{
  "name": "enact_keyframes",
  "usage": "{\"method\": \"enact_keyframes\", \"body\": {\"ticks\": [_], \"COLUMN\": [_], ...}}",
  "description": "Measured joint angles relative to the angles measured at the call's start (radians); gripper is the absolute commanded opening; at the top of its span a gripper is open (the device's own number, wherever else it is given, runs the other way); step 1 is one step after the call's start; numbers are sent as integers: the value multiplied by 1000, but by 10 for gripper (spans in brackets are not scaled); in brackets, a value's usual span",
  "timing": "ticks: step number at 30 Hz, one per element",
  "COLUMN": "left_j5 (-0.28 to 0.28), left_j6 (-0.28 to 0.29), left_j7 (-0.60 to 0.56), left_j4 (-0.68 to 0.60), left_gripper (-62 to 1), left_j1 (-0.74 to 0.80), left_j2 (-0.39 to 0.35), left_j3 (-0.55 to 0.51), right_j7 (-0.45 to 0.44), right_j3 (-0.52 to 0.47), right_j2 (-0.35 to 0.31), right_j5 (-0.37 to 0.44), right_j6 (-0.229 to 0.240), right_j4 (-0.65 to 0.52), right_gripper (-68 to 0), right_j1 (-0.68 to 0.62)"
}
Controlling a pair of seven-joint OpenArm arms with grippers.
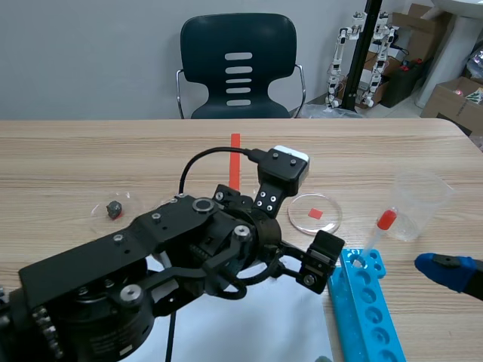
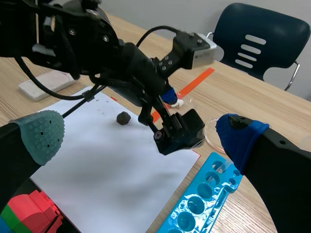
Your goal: Put the right mineral back
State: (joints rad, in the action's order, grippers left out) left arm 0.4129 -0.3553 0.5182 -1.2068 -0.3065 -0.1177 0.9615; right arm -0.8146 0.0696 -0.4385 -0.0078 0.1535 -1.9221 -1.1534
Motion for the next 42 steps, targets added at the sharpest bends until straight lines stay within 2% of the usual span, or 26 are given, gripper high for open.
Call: {"method": "enact_keyframes", "body": {"ticks": [5,42], "left_j5": [0,0], "left_j6": [0,0], "left_j7": [1,-18], "left_j4": [-64,-53], "left_gripper": [14,14], "left_j1": [24,24], "left_j2": [-40,-40], "left_j3": [-2,-2], "right_j7": [0,0], "right_j3": [0,0], "right_j2": [0,0], "right_j5": [0,0], "right_j6": [0,0], "right_j4": [0,0], "right_gripper": [4,4], "right_j1": [0,0]}}
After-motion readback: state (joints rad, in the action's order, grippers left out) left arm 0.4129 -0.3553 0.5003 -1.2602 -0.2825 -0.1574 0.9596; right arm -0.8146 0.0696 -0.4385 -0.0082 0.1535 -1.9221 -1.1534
